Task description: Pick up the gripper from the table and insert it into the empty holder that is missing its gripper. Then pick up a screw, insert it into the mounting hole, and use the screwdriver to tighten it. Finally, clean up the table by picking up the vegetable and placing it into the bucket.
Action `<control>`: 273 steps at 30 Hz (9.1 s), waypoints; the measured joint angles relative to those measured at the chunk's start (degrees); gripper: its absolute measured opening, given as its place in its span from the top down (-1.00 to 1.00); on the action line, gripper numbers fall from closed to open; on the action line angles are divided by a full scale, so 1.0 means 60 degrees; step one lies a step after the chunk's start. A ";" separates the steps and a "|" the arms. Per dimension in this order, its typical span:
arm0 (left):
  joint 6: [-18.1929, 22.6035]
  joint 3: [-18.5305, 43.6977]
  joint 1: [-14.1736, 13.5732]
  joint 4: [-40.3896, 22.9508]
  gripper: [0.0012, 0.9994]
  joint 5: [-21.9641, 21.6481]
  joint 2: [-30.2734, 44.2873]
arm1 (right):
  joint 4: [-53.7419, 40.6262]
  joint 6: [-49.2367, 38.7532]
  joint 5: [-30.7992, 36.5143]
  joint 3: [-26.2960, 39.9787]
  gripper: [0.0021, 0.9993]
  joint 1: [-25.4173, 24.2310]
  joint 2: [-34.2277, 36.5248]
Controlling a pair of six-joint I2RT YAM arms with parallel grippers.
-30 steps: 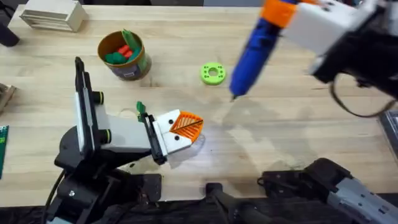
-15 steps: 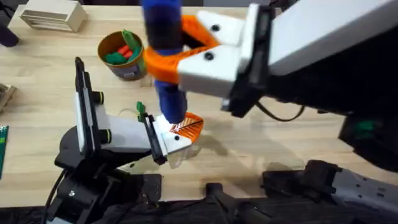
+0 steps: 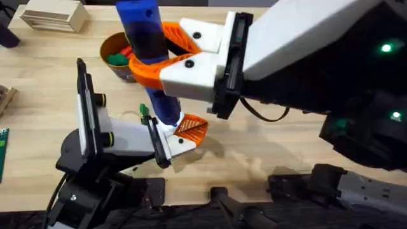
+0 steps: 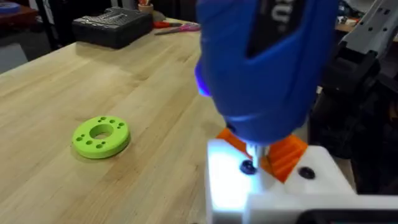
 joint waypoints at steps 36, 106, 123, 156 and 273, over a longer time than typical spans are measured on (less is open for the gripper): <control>-0.0004 0.0000 0.0000 -0.0004 0.99 0.0000 0.0000 | -0.0066 -0.0428 -0.0069 0.0000 0.94 0.0000 0.0189; 0.0000 0.0000 0.0000 -0.0004 0.99 0.0002 0.0000 | -0.3622 -1.1593 0.6554 0.0011 0.94 -0.6587 0.6006; 0.0000 0.0000 0.0000 -0.0004 0.99 0.0004 0.0000 | -0.5719 -0.7036 0.6919 0.0284 -0.88 -0.6402 0.5125; -0.0412 0.1737 -0.0003 -0.1862 -0.97 -0.3759 0.0336 | -0.8331 -0.1412 0.6779 0.0208 -0.88 -0.3446 -0.1100; -0.1603 1.2399 0.1767 -0.9210 -1.00 -0.9960 1.1977 | -0.9688 -0.0546 0.6783 0.1485 -0.89 -0.3446 -0.0881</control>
